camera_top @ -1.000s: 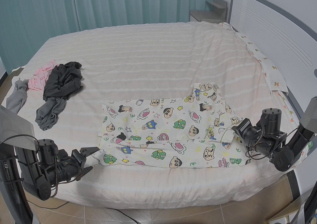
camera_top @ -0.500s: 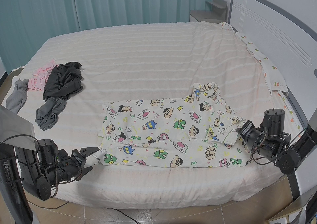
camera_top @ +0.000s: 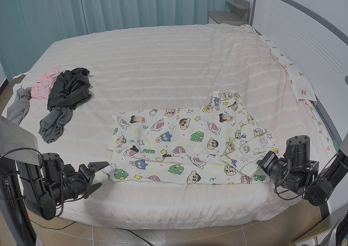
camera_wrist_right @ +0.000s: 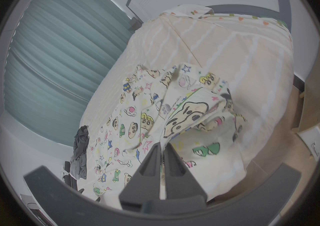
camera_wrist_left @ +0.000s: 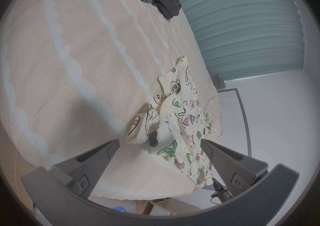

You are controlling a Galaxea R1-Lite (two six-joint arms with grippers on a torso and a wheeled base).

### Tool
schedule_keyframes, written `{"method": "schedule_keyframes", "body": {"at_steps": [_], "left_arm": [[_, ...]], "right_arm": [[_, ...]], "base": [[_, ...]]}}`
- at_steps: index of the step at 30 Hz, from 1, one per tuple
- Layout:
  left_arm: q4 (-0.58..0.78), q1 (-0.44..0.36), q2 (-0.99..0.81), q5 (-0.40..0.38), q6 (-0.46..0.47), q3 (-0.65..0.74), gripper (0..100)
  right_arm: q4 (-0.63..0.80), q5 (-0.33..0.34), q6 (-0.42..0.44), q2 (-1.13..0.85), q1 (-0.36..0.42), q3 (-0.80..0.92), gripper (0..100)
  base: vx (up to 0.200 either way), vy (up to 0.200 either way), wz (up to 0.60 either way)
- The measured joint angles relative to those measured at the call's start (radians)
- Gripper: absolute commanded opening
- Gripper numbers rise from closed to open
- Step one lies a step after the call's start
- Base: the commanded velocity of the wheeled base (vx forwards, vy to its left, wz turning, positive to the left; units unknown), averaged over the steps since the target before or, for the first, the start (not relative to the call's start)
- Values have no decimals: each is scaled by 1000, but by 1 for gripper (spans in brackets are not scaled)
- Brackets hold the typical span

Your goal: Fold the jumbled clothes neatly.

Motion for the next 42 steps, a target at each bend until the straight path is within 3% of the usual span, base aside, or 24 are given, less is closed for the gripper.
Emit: {"method": "schedule_keyframes", "body": {"at_steps": [5,16,17,32,37,42], "left_arm": [[0,0,0,0,0,1,100],[0,0,2,0,2,0,100],[0,0,2,0,2,0,100],[0,-14,10,30,20,0,100],[0,-18,16,34,27,0,100],[0,-20,18,35,28,0,100]], "right_arm": [[-24,-20,60,17,30,36,0],[-144,-18,76,102,50,86,0],[-151,-17,81,108,53,90,100],[-237,-32,99,84,116,208,100],[-251,-26,62,-3,97,240,100],[-250,22,9,-66,59,205,100]], "base": [[0,0,0],[0,0,0],[0,0,0],[0,0,0],[0,0,0],[0,0,0]]}}
